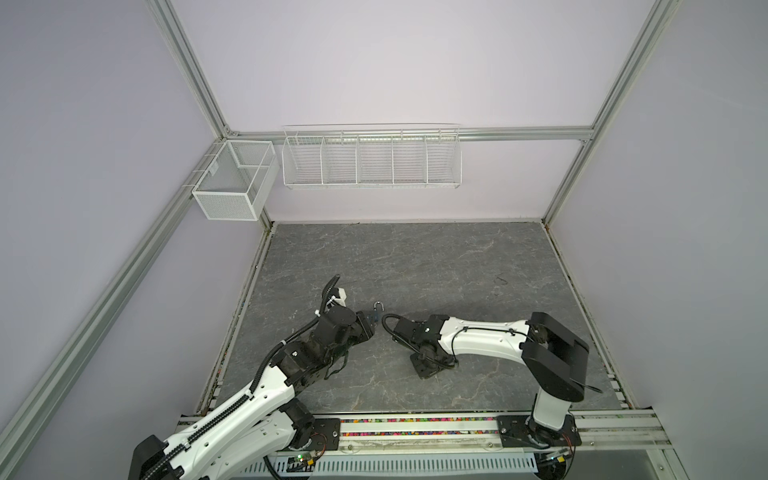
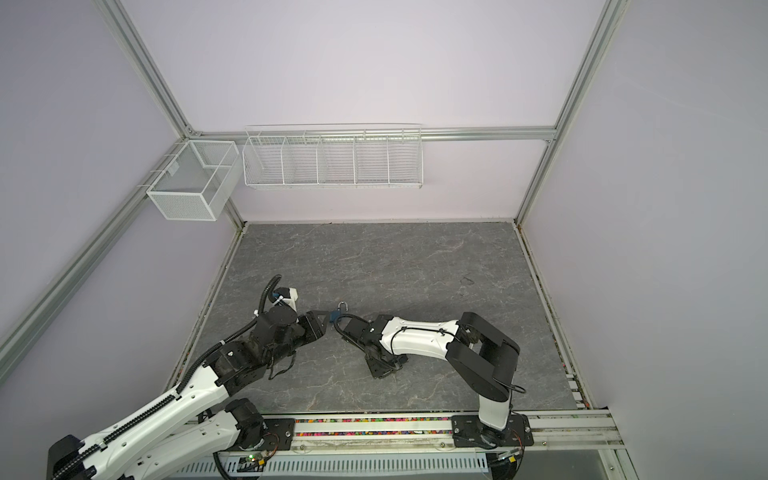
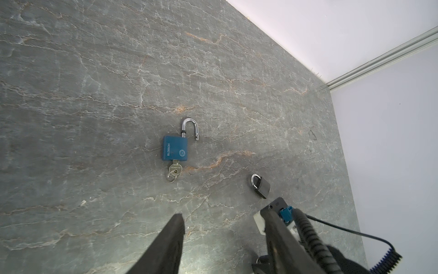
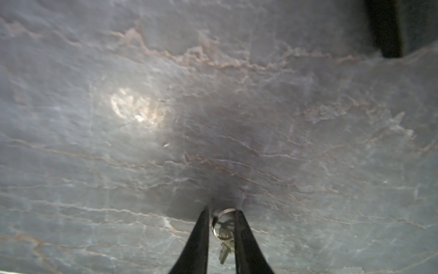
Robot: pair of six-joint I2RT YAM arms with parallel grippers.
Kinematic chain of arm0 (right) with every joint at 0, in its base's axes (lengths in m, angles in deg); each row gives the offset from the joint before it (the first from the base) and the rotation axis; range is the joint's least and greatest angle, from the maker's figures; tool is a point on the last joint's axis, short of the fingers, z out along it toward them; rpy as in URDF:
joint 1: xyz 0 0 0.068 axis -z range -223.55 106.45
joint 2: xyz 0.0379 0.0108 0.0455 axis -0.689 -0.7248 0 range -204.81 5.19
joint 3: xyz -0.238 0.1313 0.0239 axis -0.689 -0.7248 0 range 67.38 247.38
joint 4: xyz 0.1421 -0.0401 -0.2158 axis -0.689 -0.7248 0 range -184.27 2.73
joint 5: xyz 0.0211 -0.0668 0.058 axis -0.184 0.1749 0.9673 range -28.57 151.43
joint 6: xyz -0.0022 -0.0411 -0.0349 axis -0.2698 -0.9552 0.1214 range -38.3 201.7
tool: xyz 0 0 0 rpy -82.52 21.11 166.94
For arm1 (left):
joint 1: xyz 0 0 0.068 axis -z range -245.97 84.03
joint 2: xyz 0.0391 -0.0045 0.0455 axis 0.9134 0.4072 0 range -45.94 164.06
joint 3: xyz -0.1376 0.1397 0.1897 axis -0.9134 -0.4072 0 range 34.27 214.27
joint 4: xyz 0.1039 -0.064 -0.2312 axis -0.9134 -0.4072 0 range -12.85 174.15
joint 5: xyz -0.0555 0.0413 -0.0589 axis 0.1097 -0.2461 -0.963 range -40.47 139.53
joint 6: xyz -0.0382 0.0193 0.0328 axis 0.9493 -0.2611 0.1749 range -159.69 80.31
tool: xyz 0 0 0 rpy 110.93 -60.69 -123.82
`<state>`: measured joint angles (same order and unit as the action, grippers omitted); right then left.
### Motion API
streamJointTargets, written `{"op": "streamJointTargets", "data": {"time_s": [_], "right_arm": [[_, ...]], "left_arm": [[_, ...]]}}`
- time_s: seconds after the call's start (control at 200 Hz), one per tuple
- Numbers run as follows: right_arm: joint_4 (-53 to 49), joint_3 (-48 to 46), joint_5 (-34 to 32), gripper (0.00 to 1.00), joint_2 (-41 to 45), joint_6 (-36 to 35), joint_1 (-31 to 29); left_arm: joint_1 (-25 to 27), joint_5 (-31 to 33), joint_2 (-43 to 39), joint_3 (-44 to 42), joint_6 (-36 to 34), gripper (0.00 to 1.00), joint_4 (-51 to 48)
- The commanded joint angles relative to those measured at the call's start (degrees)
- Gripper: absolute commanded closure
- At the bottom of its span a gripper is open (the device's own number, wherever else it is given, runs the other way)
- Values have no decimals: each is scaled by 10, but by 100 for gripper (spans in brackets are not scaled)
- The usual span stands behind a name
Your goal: Unlock with the key
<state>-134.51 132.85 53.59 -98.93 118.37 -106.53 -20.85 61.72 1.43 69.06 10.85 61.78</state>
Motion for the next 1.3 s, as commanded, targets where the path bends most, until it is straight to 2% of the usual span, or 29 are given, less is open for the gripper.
{"op": "streamJointTargets", "data": {"time_s": [0.0, 0.105, 0.69, 1.294], "right_arm": [[1, -6, 5, 74, 1, 11, 2], [3, -13, 7, 68, 12, 8, 2], [-12, -28, -36, 83, 34, 1, 16], [14, -52, -22, 93, 70, 1, 27]], "left_arm": [[1, 6, 2, -2, 9, 44, 1], [1, 6, 2, -2, 9, 45, 1], [1, 5, 6, -2, 15, 45, 9], [1, 1, 11, 4, 14, 45, 13]]}}
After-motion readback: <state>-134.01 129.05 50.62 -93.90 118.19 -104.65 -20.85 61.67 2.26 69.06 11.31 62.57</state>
